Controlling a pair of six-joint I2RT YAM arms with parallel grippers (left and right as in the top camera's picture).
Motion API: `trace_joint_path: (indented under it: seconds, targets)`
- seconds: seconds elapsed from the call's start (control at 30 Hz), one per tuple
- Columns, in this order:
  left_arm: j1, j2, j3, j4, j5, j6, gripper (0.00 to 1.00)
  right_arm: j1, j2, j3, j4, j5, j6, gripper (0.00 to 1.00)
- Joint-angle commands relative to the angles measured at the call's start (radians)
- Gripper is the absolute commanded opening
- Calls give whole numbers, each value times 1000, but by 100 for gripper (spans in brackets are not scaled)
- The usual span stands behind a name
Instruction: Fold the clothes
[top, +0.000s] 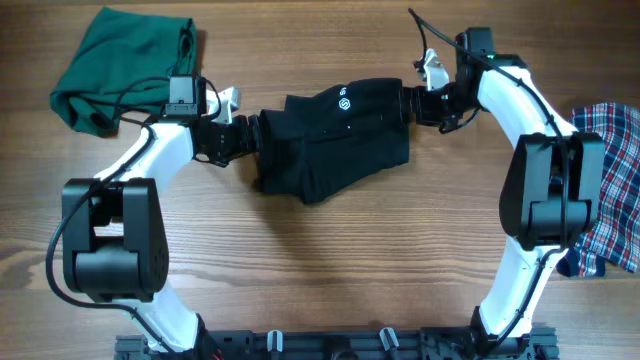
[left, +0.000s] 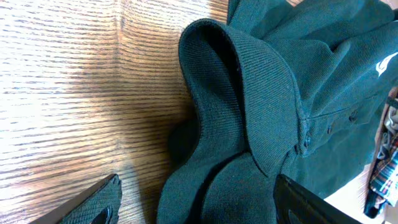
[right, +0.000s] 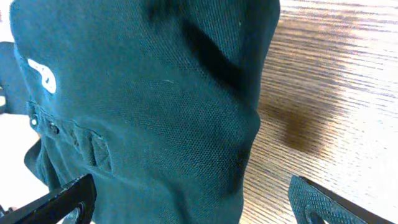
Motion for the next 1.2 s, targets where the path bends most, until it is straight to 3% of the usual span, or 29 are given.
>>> trace_joint_path:
  seconds: [0.0, 0.87, 1.17]
  targets:
    - [-16, 37, 5, 4, 20, 20, 78, 5, 10, -15, 10, -32, 5, 100]
    - [-64, 159, 5, 109, 66, -13, 80, 21, 11, -106, 118, -167, 39, 100]
    - [-88, 225, 5, 119, 80, -18, 81, 122, 12, -106, 146, -155, 68, 100]
